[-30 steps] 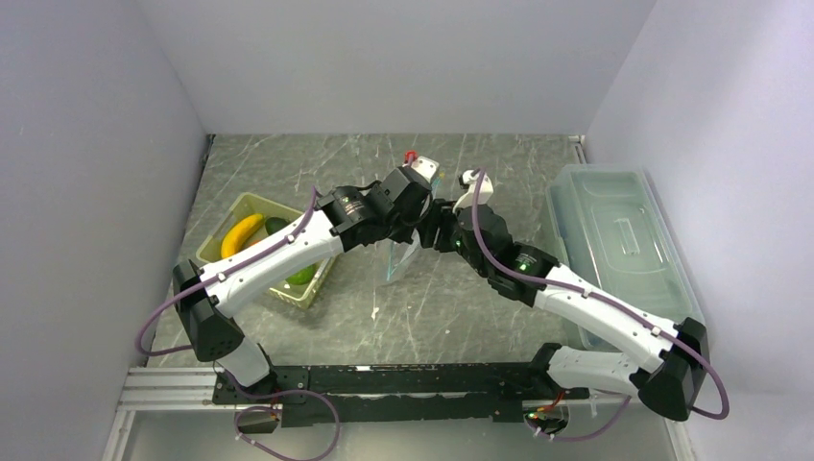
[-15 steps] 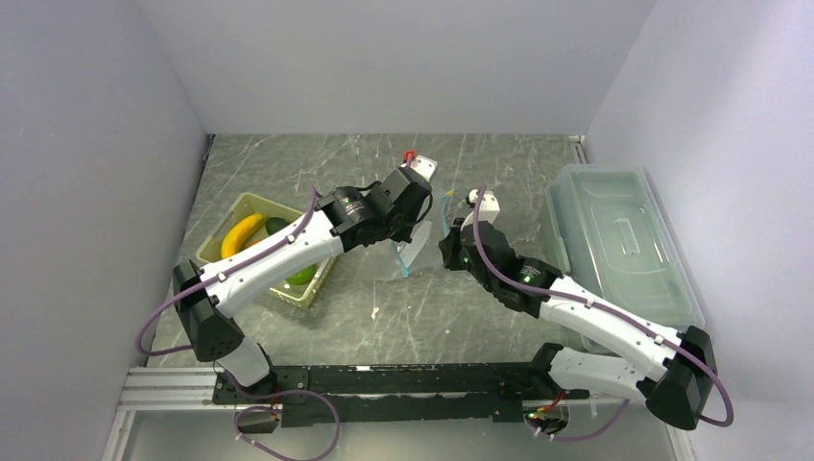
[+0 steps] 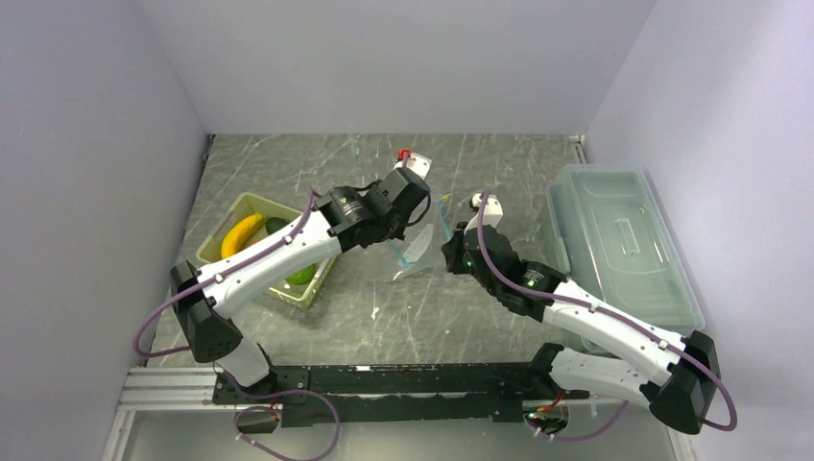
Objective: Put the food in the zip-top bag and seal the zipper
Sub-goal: Open the zipper of the food storage bag.
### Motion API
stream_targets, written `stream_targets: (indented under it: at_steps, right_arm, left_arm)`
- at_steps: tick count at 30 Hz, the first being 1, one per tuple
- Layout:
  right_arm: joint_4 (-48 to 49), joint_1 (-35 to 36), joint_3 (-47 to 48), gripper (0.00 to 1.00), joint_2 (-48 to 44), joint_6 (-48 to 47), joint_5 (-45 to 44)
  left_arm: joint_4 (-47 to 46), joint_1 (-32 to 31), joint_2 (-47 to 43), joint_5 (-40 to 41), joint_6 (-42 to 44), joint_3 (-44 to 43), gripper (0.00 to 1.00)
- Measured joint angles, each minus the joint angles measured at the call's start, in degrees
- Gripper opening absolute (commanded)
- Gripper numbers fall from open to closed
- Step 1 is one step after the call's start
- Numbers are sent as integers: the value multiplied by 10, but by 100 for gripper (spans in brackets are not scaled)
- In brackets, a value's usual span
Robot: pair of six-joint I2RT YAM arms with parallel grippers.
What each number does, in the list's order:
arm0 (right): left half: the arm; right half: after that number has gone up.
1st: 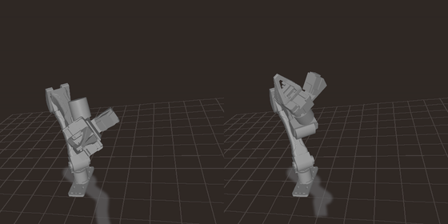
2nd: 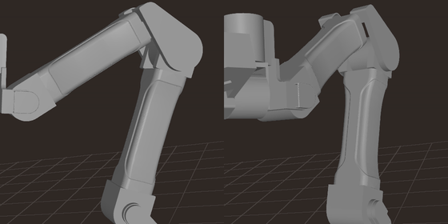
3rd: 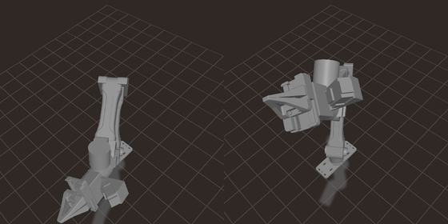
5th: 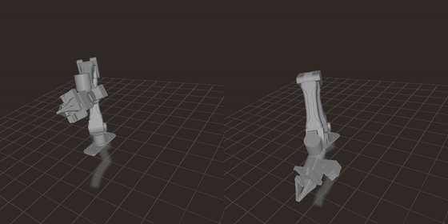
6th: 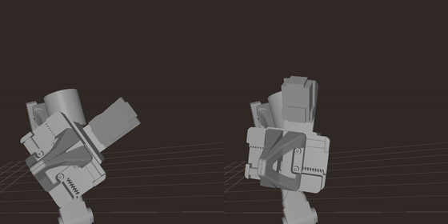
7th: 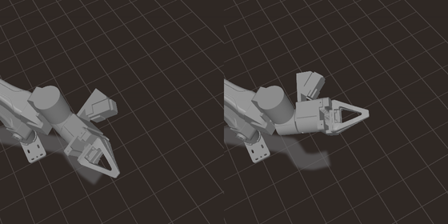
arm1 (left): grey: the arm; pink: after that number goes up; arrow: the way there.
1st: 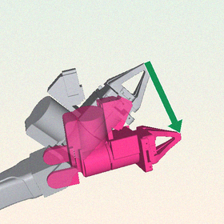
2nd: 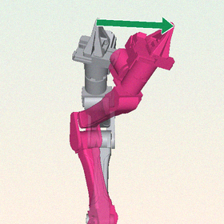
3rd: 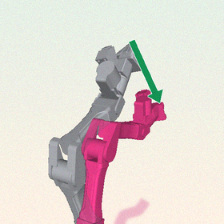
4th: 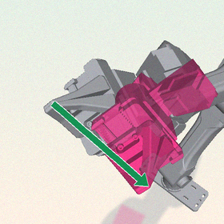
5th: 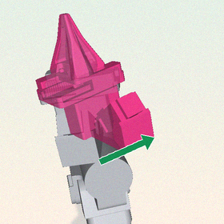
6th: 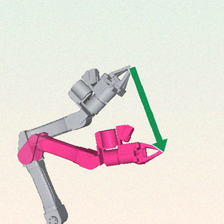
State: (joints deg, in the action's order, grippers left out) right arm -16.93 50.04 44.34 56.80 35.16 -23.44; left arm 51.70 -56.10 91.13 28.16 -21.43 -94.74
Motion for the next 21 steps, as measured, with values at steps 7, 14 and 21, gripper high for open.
stream_targets:
  at_steps: [7, 14, 21]
  right_arm:
    - [-2, 0, -1, 0, 0, 0, 1]
    - [3, 0, -8, 0, -4, 9, 10]
    - [19, 0, -8, 0, -7, 15, 18]
  left_arm:
    - [6, 0, -9, 39, 15, -9, 0]
    - [11, -2, -36, 64, 24, -21, 0]
    - [14, -6, -47, 78, 28, -28, 0]
